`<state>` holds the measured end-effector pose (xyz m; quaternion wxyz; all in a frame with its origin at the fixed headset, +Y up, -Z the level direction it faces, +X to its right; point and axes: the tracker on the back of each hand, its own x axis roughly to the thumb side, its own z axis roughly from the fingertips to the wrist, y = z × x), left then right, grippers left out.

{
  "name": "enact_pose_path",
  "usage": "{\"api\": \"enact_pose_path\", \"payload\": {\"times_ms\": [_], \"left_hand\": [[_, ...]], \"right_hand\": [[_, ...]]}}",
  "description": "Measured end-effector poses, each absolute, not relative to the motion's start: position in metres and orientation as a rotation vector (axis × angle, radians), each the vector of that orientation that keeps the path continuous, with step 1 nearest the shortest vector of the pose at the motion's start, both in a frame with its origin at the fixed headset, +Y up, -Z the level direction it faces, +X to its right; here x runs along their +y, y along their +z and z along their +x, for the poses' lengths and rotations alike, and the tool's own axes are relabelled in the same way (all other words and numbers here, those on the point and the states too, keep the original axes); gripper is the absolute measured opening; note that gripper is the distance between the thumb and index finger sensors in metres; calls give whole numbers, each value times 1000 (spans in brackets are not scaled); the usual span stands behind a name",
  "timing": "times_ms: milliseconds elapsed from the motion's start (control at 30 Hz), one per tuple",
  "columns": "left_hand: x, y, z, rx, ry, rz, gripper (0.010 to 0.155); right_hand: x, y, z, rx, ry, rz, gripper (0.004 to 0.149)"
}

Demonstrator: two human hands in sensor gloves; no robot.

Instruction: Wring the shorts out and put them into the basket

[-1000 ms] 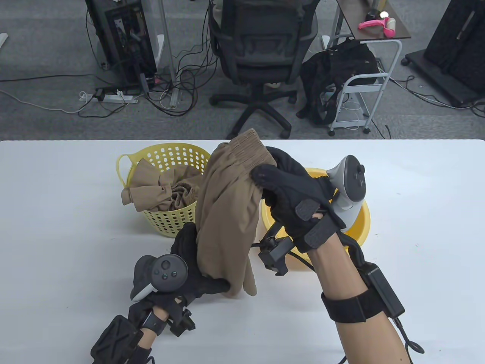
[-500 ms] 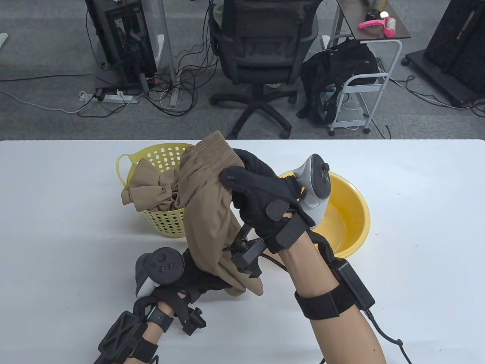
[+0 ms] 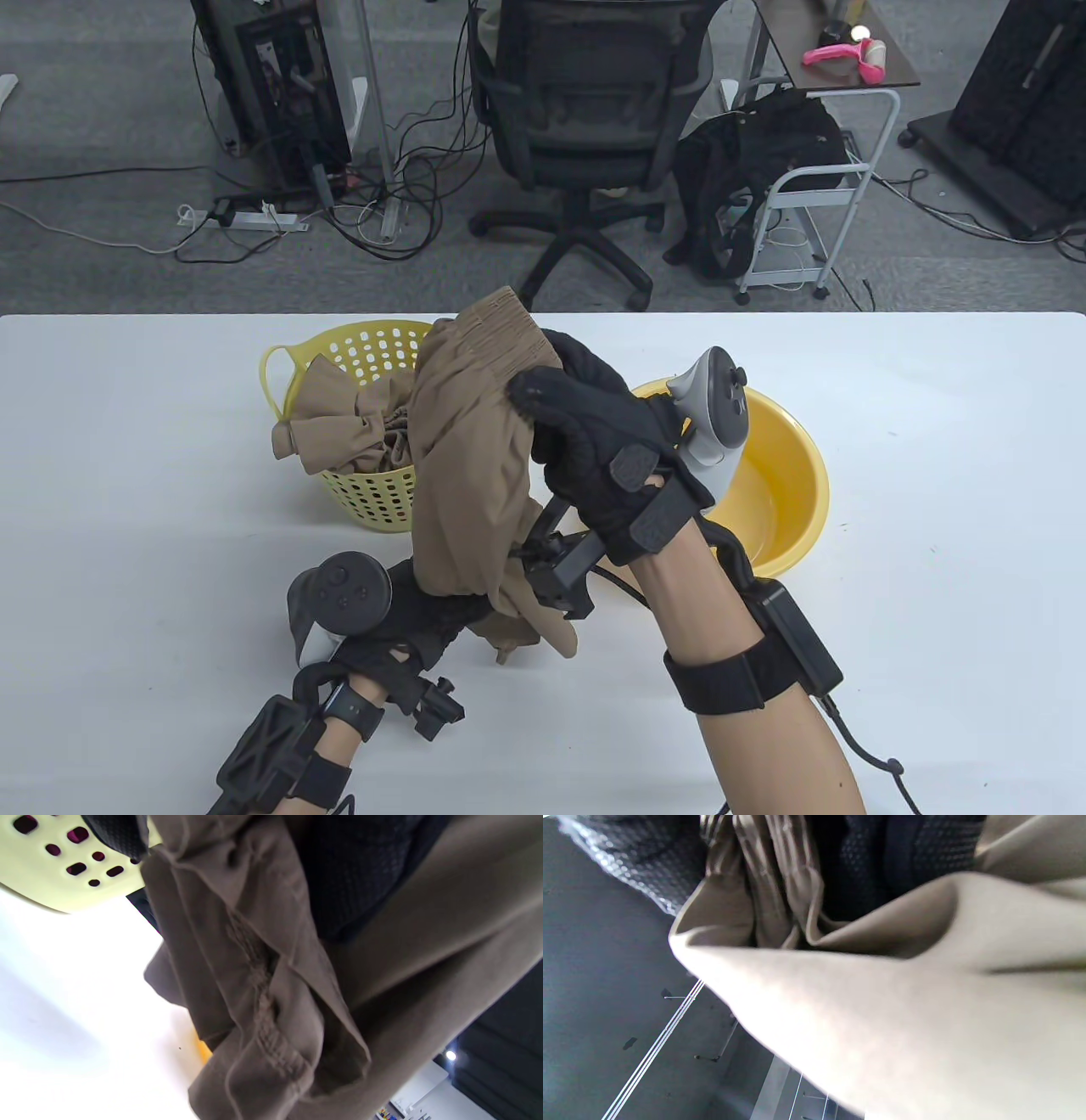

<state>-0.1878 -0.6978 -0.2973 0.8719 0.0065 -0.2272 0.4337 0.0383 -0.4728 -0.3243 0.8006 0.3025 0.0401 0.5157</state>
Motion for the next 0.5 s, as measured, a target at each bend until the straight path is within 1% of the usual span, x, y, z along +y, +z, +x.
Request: {"api": "enact_pose_path", "payload": {"times_ms": [33, 100, 133, 267, 500], "left_hand": [[-697, -297, -188, -474, 896, 13, 58], [-697, -297, -189, -459, 875, 10, 41], [-696, -297, -190, -446, 863, 20, 38], [-692, -297, -196, -412, 772, 25, 36], [-677, -294, -207, -372, 571, 20, 38]], "right_hand": [[-473, -324, 40, 84, 1110, 647, 68], [-473, -324, 43, 74, 1126, 644, 68], [-473, -324, 45, 69, 1134, 643, 67], [-472, -325, 55, 47, 1169, 632, 67], [-473, -326, 82, -24, 1269, 585, 67]]}}
